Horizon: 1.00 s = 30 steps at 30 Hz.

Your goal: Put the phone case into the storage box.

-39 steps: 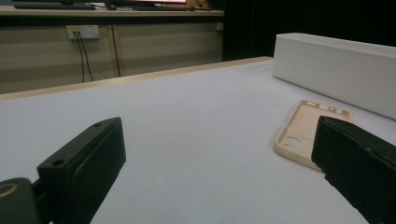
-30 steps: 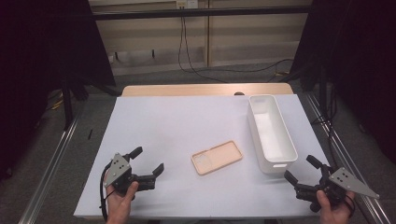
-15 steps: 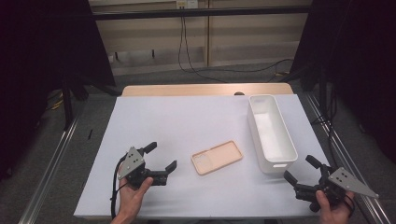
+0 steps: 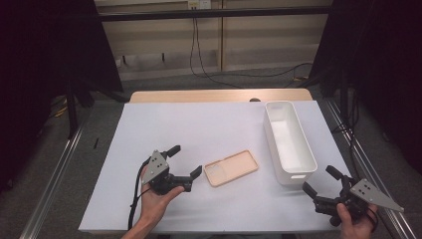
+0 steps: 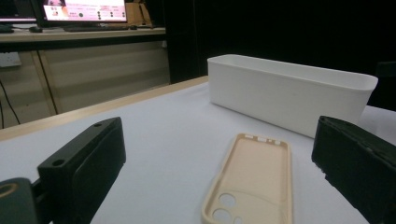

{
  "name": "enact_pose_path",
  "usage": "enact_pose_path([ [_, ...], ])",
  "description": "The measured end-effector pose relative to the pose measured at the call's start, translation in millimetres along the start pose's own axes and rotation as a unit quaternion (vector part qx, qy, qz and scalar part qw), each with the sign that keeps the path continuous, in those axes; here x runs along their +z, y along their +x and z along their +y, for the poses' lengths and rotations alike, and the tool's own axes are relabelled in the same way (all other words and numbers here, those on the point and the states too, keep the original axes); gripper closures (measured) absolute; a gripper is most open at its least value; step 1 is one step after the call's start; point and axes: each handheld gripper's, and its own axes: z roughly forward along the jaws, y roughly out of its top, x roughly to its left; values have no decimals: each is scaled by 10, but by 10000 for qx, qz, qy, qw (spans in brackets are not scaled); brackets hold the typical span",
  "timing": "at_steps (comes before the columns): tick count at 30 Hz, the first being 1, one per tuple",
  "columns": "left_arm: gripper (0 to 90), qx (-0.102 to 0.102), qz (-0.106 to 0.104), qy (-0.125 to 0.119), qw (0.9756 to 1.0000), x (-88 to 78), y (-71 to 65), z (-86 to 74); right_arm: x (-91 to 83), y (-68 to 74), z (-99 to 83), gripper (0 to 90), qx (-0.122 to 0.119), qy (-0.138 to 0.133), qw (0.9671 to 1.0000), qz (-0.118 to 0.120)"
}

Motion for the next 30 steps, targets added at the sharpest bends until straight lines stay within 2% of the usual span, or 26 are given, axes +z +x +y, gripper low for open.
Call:
enact_pose_path([
  [2, 32, -17, -59, -49, 10000, 73, -21, 26, 1, 0, 0, 2, 12, -4, 10000, 1],
  [4, 37, 67, -69, -9, 10000, 119, -31, 36, -1, -2, 0, 1, 6, -6, 10000, -9],
  [8, 61, 89, -143, 15, 9999, 185, -44, 36, -4, -2, -1, 1, 2, -3, 10000, -4],
  [9, 77, 147, -207, 7, 9997, 223, -58, 35, -3, -2, -1, 1, 11, -3, 10000, -4],
  [13, 87, 136, -256, -8, 9996, 299, -81, 38, -2, -1, -2, 2, 14, 1, 10000, -5],
  [17, 97, 82, -278, -73, 9996, 378, -89, 62, -2, 0, -1, 1, 19, 0, 10000, 1],
  [23, 116, 88, -243, -220, 9994, 480, -29, 187, -1, 2, -4, 1, 20, 6, 10000, 15],
  [24, 123, 48, -236, -216, 9995, 503, -19, 193, -1, 2, -4, 1, 22, 7, 10000, 9],
  [30, 148, 109, -182, -100, 9997, 626, 31, 187, 3, 0, -4, 1, 27, 13, 10000, 10],
])
